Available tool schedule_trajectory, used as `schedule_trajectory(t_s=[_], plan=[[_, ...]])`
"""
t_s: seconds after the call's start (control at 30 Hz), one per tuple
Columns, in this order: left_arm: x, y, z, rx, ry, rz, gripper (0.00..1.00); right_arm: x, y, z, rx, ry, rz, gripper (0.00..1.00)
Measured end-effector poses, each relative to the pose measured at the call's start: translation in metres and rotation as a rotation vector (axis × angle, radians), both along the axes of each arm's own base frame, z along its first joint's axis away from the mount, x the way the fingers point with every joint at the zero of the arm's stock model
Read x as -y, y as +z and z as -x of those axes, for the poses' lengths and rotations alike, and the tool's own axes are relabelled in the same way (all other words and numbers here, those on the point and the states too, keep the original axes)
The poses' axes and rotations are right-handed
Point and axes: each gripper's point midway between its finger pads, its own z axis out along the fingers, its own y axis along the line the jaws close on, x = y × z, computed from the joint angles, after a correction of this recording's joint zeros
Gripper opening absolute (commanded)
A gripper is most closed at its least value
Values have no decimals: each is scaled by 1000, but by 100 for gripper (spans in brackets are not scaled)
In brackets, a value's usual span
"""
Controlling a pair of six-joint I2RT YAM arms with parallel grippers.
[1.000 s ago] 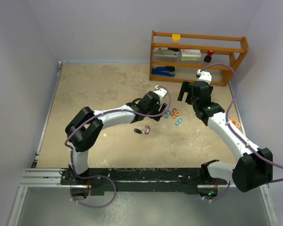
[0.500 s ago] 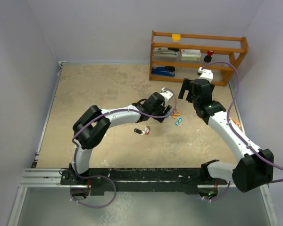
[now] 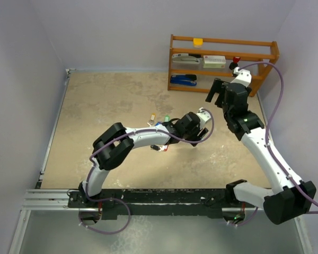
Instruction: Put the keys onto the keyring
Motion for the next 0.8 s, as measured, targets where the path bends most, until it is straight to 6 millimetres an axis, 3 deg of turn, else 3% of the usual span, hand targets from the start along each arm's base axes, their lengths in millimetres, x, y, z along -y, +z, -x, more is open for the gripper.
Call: schedule_trajectory(t_s=[0.4,0.8], plan=[[24,-23,14,-10,-46,-12,59,7,31,10,74,-17,-19,100],[44,-22,0,20,-37,23,58,9,45,16,112,-16,-29,100]])
